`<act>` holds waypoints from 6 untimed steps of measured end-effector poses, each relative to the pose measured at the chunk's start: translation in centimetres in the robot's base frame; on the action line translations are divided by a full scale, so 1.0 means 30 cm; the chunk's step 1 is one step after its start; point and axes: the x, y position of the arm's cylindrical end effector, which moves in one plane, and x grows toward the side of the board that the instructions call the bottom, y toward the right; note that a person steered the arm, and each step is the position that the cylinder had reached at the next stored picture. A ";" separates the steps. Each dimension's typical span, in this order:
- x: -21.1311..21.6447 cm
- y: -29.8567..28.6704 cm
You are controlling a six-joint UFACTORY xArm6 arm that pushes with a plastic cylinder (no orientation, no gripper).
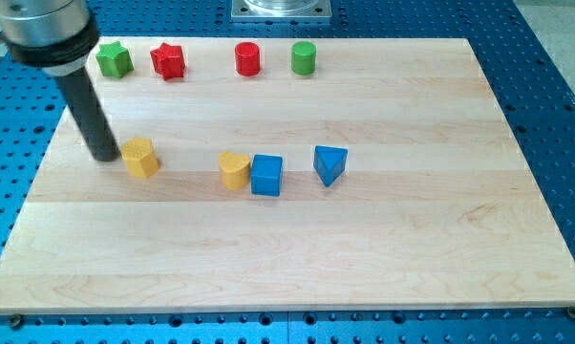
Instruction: Move the yellow hexagon to the bottom right of the green circle
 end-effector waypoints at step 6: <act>-0.300 1.139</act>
